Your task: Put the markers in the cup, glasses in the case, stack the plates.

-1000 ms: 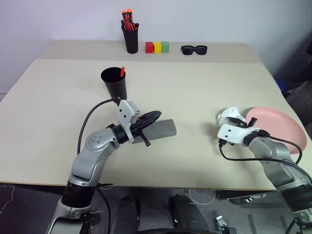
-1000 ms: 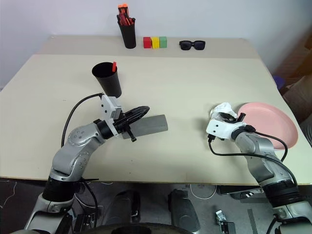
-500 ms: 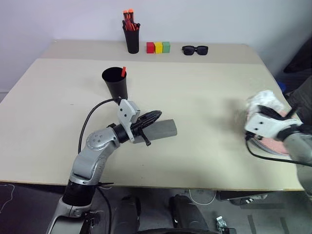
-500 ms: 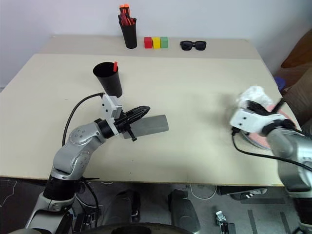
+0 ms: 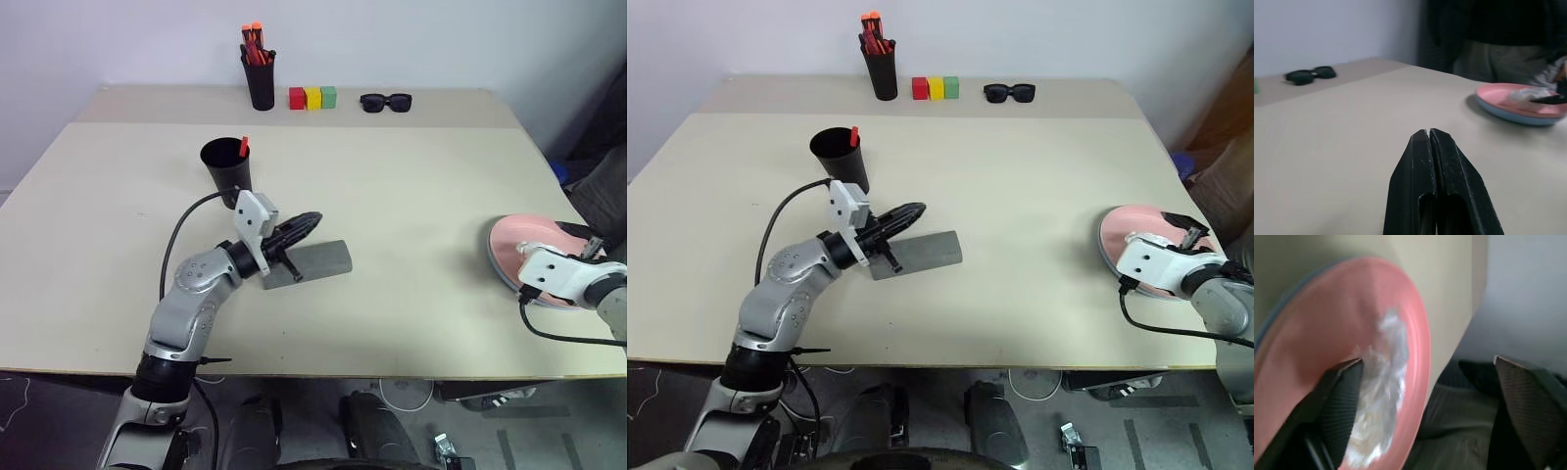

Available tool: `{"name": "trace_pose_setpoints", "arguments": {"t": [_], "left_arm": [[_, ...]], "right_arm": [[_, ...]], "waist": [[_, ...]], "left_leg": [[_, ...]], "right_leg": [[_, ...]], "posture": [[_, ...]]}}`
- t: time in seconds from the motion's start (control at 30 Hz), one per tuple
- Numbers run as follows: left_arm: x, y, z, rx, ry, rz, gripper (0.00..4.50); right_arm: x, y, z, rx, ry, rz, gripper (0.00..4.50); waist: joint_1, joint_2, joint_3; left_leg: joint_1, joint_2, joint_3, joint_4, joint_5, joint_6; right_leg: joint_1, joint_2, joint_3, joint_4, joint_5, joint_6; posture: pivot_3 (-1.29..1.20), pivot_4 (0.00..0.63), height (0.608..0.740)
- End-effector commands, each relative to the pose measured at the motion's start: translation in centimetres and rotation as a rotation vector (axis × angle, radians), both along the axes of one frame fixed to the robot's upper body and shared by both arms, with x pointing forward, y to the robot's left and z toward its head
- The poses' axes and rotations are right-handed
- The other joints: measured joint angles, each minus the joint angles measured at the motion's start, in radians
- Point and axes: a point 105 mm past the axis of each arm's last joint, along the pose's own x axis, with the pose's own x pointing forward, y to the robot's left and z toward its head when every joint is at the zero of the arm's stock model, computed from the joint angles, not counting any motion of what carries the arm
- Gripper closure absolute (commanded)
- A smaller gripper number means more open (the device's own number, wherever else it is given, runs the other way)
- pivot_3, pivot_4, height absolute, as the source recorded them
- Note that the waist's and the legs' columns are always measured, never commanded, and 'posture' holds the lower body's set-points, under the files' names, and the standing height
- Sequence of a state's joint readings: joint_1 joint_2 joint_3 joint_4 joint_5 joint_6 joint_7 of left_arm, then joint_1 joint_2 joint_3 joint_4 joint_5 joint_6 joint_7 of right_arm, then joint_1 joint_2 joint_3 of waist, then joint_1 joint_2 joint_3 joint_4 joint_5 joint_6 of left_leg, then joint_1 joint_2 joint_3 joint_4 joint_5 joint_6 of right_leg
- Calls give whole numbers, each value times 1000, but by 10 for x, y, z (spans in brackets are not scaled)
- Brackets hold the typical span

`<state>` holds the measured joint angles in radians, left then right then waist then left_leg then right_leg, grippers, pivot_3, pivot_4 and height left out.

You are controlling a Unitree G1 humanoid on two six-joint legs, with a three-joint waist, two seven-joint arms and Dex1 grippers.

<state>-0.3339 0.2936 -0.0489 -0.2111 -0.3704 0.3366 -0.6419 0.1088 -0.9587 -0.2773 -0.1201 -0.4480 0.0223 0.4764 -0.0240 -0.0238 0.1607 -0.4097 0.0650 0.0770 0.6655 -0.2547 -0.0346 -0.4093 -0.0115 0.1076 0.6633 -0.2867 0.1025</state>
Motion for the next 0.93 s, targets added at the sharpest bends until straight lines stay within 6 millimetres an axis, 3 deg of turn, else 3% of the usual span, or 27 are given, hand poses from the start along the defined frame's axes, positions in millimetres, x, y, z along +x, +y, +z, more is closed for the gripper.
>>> {"name": "trace_pose_setpoints", "arguments": {"t": [0.03,0.17,0.23,0.3,0.37,0.5,0.67,0.93], "left_arm": [[4,28,18,-30,-74,154,4500],[12,72,9,64,-86,419,4500],[10,109,4,107,-94,617,4500],[2,141,1,148,-100,775,4500],[-6,157,-2,159,-84,855,4500],[-24,175,-6,180,-66,932,4500],[-39,184,-13,200,-39,965,4500],[-38,180,-17,182,-22,952,4500]], "right_arm": [[13,31,19,75,-93,145,56],[29,66,20,292,-147,236,56],[41,89,19,389,-169,306,56],[51,110,17,628,-144,337,56],[59,117,11,824,-75,332,56],[67,128,2,971,38,360,56],[75,124,-3,964,64,355,56],[78,118,-6,937,64,358,56]], "waist": [[-3,0,0],[-13,-1,1],[-21,-1,1],[-23,-2,1],[-19,-3,2],[7,-4,2],[8,-3,2],[3,-3,2]], "left_leg": [[0,0,0,0,0,0],[1,0,-1,-1,0,0],[1,0,-1,-1,0,0],[1,0,0,-2,0,0],[1,1,0,-2,0,0],[0,0,1,-1,0,1],[1,0,2,-1,-1,1],[1,1,2,-1,-1,1]], "right_leg": [[0,0,0,0,0,0],[1,0,0,0,1,2],[1,0,0,0,1,2],[1,0,0,0,1,2],[1,0,-1,0,2,2],[1,-2,-2,0,1,1],[1,-3,-2,0,0,-1],[1,-2,-1,0,0,-1]], "posture": [[0,150,725],[0,150,725],[0,150,725],[0,150,725],[0,150,725],[0,150,725],[0,150,725],[0,150,725]]}}
